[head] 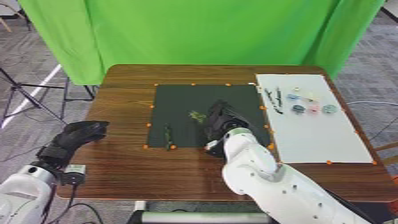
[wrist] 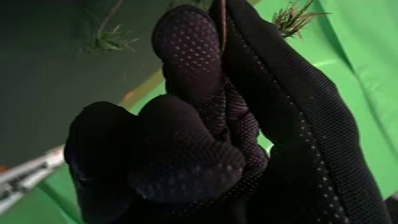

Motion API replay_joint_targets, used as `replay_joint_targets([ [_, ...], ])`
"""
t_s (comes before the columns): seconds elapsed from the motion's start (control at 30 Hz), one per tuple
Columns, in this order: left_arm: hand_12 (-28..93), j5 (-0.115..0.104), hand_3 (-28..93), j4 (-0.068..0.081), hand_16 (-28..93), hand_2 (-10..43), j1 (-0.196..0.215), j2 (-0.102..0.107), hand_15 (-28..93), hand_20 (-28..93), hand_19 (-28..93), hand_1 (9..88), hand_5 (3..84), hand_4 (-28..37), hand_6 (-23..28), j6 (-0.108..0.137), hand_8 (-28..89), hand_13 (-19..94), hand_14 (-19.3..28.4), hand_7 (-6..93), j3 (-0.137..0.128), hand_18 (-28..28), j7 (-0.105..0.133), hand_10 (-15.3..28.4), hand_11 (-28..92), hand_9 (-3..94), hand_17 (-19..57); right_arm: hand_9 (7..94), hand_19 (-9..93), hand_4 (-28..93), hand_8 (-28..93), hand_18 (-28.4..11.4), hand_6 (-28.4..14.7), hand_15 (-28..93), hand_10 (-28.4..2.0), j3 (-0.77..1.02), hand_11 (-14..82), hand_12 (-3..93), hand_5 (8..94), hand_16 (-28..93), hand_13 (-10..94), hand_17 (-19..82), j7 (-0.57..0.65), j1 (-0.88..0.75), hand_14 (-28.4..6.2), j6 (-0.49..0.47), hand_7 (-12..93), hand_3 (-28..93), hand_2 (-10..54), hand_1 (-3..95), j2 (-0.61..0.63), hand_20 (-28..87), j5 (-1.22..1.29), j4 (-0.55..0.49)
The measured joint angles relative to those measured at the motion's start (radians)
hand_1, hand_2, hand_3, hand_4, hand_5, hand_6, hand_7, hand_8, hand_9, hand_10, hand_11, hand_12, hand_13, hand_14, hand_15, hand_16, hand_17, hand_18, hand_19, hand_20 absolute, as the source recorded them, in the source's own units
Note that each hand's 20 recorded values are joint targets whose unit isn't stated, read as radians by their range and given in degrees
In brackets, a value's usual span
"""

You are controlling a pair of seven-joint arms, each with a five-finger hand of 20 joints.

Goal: Arrange flowers

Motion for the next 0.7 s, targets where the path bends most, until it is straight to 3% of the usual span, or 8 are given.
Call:
replay_joint_targets([
  [0.17, 10, 0.000, 58, 0.000, -4, 2.4, -0.001, 0.000, 18, 12, 13, 30.0, 42.8, -20.2, 5.2, -0.008, -6, 35, 19.7, 15.1, 0.000, 14.4, -0.005, 15.9, 17, 39.6, 7.4, 92.4, 92, -2, 13, -7.1, -6.2, 60, -12.5, -0.023, 28.8, 29.7, 72.3, 28, 94, 73, -0.002, 0.018, -0.6, 0.055, 41, 50, -9.5, 64.5, -0.009, 35, 0.014, 0.019],
  [0.7, 10, 0.004, 58, 0.000, -4, 2.2, -0.013, -0.001, 18, 12, 13, 30.0, 42.3, -19.8, 5.1, -0.046, -6, 34, 19.7, 14.8, -0.001, 14.5, -0.020, 15.7, 17, 38.9, 6.8, 91.8, 91, -3, 12, -7.3, -5.9, 58, -11.9, -0.052, 26.6, 32.5, 70.8, 29, 94, 72, -0.011, 0.024, -0.7, 0.055, 43, 51, -9.5, 63.1, -0.013, 36, -0.054, 0.050],
])
